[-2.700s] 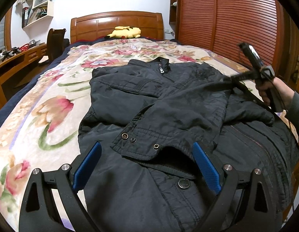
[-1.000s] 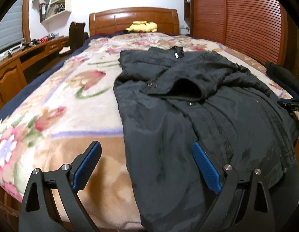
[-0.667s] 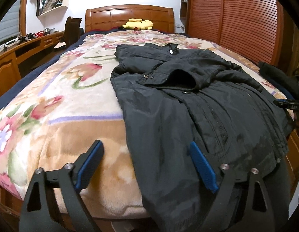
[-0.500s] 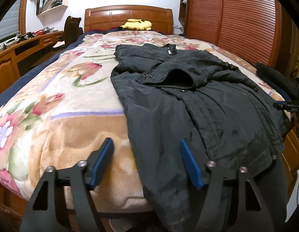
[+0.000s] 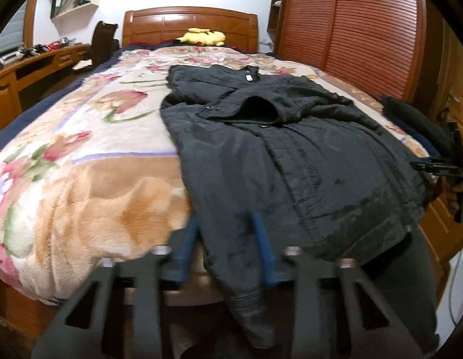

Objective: Fold large clothes
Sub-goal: 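Grasp the jacket hem with the left tool while the right tool grasps it too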

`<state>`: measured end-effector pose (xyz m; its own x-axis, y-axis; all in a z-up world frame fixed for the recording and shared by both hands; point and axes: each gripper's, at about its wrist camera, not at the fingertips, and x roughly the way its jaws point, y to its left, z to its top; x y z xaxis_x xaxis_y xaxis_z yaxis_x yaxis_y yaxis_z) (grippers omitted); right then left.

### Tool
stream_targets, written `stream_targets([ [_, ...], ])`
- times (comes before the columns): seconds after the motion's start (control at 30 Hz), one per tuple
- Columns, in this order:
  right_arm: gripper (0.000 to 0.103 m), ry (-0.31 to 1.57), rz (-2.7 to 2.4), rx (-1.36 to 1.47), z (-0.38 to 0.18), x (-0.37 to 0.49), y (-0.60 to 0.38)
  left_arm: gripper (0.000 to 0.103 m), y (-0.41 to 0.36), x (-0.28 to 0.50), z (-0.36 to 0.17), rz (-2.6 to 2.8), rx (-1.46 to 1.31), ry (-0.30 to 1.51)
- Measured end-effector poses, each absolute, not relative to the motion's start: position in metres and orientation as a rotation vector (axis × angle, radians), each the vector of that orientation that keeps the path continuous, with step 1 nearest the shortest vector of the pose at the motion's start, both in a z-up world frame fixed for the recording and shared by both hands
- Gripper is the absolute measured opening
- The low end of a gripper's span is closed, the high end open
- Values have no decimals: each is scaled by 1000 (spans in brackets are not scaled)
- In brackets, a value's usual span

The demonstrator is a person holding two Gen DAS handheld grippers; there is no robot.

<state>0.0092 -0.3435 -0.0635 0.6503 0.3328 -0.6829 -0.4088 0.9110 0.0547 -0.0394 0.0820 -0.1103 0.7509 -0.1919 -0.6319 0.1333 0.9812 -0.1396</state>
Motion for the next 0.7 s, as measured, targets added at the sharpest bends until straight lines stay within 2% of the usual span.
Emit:
stream_targets([
  [0.07, 44, 745, 423, -111, -63, 7, -342, 12, 82, -37, -108, -172, -100, 714],
  [0.1, 40, 744, 422, -105, -62, 6, -342, 9, 81, -37, -104, -180, -97, 712],
  [0.17, 27, 732, 415, -95, -59, 4, -343, 6, 78, -37, -96, -185, -81, 699],
  [0.27, 20, 709, 413, -99, -56, 0, -341, 5, 74, -42, -71, -189, -56, 638],
  [0.43, 16, 600, 430, -73, -31, -14, -340, 5, 77, -46, -32, -213, -46, 565],
  [0.7, 12, 486, 482, -8, 9, -32, -343, 4, 78, -45, -1, -209, -27, 490],
])
